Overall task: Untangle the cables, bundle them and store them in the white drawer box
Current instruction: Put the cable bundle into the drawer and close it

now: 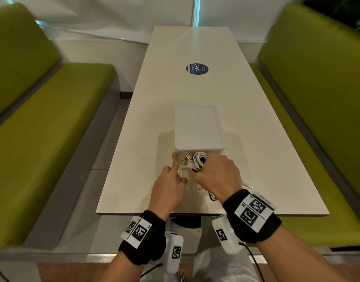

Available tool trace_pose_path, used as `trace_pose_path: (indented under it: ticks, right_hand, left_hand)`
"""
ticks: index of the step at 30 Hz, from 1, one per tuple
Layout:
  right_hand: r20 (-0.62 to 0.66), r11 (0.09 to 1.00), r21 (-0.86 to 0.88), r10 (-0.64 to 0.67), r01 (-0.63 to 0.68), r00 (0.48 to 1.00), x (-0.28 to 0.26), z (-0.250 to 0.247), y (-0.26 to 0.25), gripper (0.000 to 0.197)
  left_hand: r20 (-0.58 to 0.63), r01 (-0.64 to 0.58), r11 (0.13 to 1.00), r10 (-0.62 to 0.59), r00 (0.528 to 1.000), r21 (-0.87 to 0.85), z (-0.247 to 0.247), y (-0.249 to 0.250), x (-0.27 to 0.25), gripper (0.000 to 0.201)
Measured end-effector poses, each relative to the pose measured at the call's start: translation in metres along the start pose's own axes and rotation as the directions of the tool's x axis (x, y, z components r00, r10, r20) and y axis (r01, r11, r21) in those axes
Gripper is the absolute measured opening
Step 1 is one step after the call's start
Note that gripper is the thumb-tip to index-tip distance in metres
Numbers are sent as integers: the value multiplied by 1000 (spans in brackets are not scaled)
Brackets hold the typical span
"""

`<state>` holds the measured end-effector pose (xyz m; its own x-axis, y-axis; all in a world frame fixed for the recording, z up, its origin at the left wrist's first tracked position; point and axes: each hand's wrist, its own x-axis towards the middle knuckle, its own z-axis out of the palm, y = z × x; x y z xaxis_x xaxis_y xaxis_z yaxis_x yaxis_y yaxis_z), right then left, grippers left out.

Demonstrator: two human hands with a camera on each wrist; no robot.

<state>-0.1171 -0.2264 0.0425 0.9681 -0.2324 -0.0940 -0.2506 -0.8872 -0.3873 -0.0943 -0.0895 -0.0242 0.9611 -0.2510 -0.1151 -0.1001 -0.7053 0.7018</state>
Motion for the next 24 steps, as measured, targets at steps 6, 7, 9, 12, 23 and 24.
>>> trace_pose_path:
  ticks: [6, 7, 9, 12, 23, 24]
  right_hand:
    - [116, 998, 5, 58, -59, 992, 15, -8, -5, 13]
    - [130, 998, -2, 68, -69, 989, 19, -10, -6, 14]
    - [148, 996, -8, 92, -92, 985, 25, -13, -8, 14]
    - [148, 994, 0, 109, -111, 983, 28, -10, -10, 10]
    - [139, 989, -67, 144, -135, 980, 30, 1, -10, 9]
    - [133, 988, -71, 149, -141, 980, 32, 3, -10, 10]
  left_hand:
    - [96, 33, 999, -33, 995, 4, -2, -1, 0, 93]
    - [109, 43, 999, -41, 993, -13, -3, -1, -1, 96]
    - [111, 59, 997, -54, 992, -42, -4, 1, -1, 97]
    - [104, 63, 997, -57, 993, -54, -7, 4, 1, 97]
    - [161, 46, 998, -41, 986, -30, -12, 5, 1, 103]
    - [158, 34, 999, -30, 987, -20, -11, 5, 2, 103]
